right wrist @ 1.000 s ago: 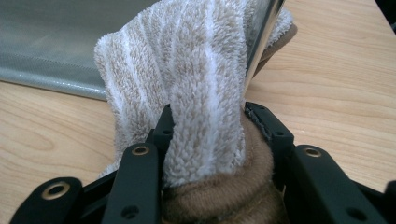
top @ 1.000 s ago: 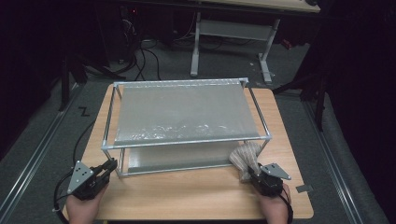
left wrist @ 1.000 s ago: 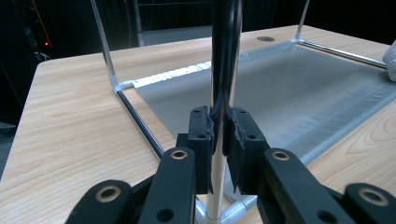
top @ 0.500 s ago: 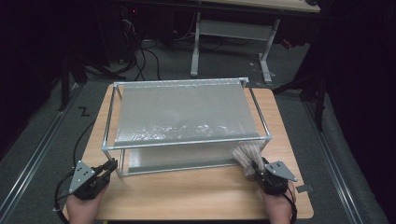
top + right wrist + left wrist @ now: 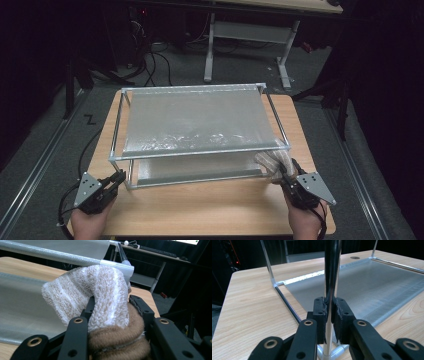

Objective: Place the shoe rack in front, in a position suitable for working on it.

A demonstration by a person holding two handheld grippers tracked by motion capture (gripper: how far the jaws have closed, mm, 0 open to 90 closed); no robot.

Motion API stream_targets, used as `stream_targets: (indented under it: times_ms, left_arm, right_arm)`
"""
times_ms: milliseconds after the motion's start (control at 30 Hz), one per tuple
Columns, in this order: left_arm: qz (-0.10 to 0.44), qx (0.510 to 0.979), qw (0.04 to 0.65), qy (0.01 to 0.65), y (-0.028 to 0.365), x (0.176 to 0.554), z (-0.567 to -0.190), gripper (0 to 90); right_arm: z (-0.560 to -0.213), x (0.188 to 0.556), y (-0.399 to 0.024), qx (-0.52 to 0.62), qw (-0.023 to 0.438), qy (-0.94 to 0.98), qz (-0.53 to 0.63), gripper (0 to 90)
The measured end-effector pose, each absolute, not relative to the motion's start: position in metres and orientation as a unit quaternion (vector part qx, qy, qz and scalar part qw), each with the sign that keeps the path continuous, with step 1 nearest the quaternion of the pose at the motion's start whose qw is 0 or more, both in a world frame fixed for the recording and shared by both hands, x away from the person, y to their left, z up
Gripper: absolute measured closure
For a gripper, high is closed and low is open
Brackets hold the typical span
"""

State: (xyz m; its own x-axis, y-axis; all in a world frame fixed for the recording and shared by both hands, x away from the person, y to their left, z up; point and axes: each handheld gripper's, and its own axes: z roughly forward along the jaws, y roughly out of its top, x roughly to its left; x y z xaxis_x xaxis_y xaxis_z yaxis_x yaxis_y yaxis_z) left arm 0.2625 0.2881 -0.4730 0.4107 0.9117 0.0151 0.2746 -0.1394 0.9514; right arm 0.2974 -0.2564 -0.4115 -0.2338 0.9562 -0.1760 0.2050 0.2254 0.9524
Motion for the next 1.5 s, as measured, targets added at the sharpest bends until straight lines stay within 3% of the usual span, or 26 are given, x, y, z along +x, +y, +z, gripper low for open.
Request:
stream_targets:
  times_ms: [500, 800, 1100, 1500]
  left_arm:
    - [0.322, 0.682, 0.492, 0.435, 0.289, 0.263, -0.473, 80.5]
    - [0.319, 0.683, 0.493, 0.435, 0.288, 0.263, -0.473, 80.5]
    - [0.317, 0.684, 0.493, 0.434, 0.288, 0.263, -0.472, 80.5]
    - [0.318, 0.685, 0.491, 0.434, 0.289, 0.263, -0.472, 80.5]
  right_arm:
    - [-0.456, 0.312, -0.257, 0.477, 0.369, 0.701, 0.380, 63.2]
    - [-0.485, 0.322, -0.267, 0.510, 0.308, 0.717, 0.361, 63.4]
    - [-0.484, 0.321, -0.268, 0.504, 0.310, 0.719, 0.365, 63.4]
    - [-0.467, 0.251, -0.268, 0.465, 0.321, 0.720, 0.404, 63.5]
